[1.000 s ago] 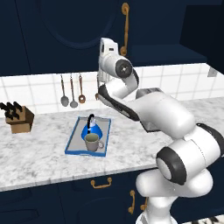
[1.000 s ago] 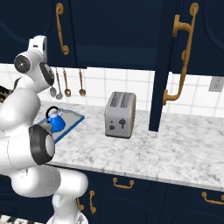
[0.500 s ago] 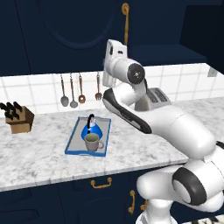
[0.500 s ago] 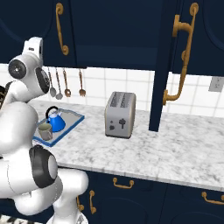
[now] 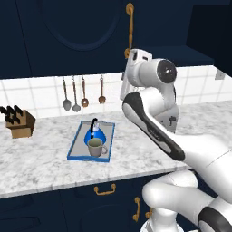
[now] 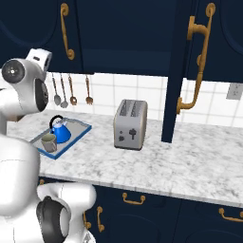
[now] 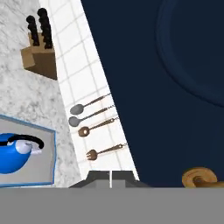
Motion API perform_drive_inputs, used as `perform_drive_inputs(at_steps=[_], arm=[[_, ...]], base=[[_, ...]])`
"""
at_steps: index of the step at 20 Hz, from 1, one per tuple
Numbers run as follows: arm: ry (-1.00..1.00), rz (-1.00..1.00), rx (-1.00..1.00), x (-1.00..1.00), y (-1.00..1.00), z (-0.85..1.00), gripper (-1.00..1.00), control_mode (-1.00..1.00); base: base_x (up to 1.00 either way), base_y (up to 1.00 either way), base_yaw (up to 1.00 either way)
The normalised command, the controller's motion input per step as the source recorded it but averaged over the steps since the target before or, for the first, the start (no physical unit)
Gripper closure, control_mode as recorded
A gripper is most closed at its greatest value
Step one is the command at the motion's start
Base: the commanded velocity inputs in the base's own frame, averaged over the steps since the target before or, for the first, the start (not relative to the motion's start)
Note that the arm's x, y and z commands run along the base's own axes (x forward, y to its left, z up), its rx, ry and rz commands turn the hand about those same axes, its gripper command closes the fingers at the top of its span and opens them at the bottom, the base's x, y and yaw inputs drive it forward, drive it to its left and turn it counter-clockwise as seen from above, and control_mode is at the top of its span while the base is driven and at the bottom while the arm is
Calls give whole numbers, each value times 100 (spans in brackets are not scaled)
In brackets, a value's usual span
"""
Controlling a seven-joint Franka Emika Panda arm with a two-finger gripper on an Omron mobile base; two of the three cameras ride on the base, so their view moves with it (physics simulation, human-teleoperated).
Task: Pick the kettle from the counter and place it on the tray. Then pick the mug from the cabinet and place it on the tray. Then close the cabinet doors.
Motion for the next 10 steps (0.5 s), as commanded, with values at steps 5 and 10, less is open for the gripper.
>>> perform_drive_inputs(at_steps=[5, 10], arm=[[14, -7, 34, -4, -42, -4, 100, -100], [3, -5, 46, -17, -46, -6, 100, -100]], base=[[0, 0, 0], [0, 0, 0]])
